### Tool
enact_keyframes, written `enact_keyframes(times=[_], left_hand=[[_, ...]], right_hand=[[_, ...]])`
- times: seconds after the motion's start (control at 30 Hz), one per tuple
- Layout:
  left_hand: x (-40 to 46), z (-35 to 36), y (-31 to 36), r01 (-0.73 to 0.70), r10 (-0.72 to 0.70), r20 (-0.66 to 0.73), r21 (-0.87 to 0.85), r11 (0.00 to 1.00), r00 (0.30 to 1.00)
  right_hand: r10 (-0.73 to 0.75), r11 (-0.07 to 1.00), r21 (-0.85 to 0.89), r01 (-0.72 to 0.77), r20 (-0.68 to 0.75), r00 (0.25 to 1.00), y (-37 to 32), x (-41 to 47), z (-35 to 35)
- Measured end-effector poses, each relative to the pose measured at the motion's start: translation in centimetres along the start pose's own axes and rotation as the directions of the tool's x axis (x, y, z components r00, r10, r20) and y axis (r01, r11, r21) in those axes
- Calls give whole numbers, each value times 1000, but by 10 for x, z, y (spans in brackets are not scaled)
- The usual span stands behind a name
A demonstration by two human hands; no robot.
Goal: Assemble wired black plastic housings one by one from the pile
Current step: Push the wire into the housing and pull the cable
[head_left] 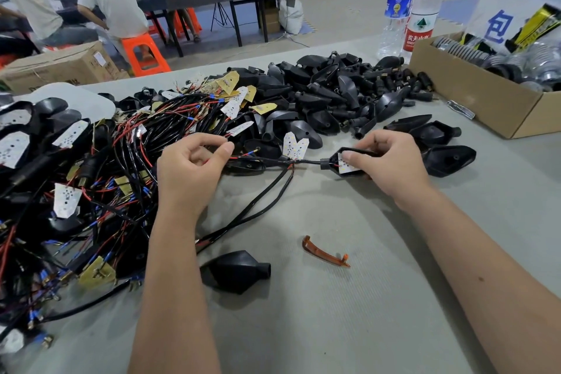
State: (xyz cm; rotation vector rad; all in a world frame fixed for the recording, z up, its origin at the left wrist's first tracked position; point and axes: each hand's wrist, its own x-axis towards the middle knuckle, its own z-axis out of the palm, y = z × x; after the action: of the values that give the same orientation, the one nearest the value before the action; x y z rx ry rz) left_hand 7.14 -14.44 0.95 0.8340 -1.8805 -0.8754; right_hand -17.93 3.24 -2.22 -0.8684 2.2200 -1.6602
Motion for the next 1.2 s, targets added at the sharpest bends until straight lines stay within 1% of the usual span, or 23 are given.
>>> enact_keyframes(times=[0.1, 0.17, 0.23, 0.27, 0.33, 0.4, 0.47, 0.53, 0.57, 0.67, 0.73, 0.77, 0.8, 0.83, 0.87, 0.9, 0.93, 0.97, 1.0, 1.03, 1.1, 1.17, 1.2], left_hand=[[0, -14, 2, 106, -108, 98, 24, 994, 989], [4, -31, 3, 182, -197, 182, 99, 978, 963], [9, -47, 3, 185, -221, 169, 206, 961, 961], [11, -52, 4, 181, -210, 138, 195, 964, 968], [12, -53, 10, 194, -194, 62, 16, 981, 979], [14, -43, 17, 219, -234, -37, -234, 947, 972], [16, -26, 24, 261, -338, -64, -508, 821, 939], [17, -4, 29, 299, -421, -1, -704, 644, 907], [15, 8, 31, 323, -442, 38, -739, 592, 896], [10, 40, 29, 405, -483, 111, -719, 564, 869], [9, 53, 29, 441, -498, 148, -713, 545, 854], [9, 56, 29, 444, -493, 153, -705, 553, 857], [9, 59, 28, 436, -478, 147, -689, 579, 866], [9, 60, 27, 418, -450, 136, -667, 617, 882], [8, 60, 26, 390, -413, 122, -639, 663, 902], [7, 61, 25, 359, -377, 104, -607, 709, 920], [6, 61, 24, 331, -350, 83, -578, 746, 933], [5, 63, 23, 313, -335, 66, -562, 766, 940], [5, 65, 23, 305, -335, 52, -560, 770, 941], [4, 67, 23, 307, -347, 39, -567, 765, 937], [4, 72, 22, 321, -398, 2, -596, 736, 917], [4, 73, 23, 312, -447, -52, -644, 698, 893], [4, 73, 24, 297, -458, -75, -665, 685, 886]], right_hand=[[-45, 980, -194, 33, -62, 997, 2, 2, -7], [-33, 969, -247, 7, -99, 995, 3, 3, -11], [-2, 968, -249, -33, -141, 990, 5, 4, -14], [6, 967, -250, -41, -140, 990, 4, 4, -16], [2, 960, -280, -28, -91, 996, 2, 3, -18], [8, 945, -326, -9, -6, 1000, -4, 1, -20], [32, 919, -395, 6, 89, 995, -11, -1, -21], [60, 871, -489, 50, 206, 977, -19, -3, -23], [85, 844, -531, 78, 277, 957, -22, -5, -24], [228, 798, -591, 116, 476, 850, -32, -11, -27], [321, 775, -624, 102, 527, 787, -40, -12, -30], [328, 765, -635, 104, 523, 787, -44, -11, -30], [285, 764, -635, 119, 496, 820, -47, -6, -28], [197, 769, -626, 133, 430, 881, -49, 2, -25], [82, 776, -616, 137, 314, 946, -48, 12, -21], [-45, 773, -618, 140, 168, 985, -48, 22, -16], [-156, 741, -653, 155, 56, 986, -47, 31, -10], [-234, 688, -704, 178, 17, 972, -45, 40, -4], [-260, 622, -756, 203, 44, 964, -42, 50, 3], [-246, 556, -798, 232, 110, 963, -39, 58, 9], [-198, 464, -843, 273, 202, 959, -36, 72, 18], [-163, 409, -866, 289, 242, 956, -34, 82, 28], [-153, 402, -871, 281, 239, 959, -32, 86, 31]])
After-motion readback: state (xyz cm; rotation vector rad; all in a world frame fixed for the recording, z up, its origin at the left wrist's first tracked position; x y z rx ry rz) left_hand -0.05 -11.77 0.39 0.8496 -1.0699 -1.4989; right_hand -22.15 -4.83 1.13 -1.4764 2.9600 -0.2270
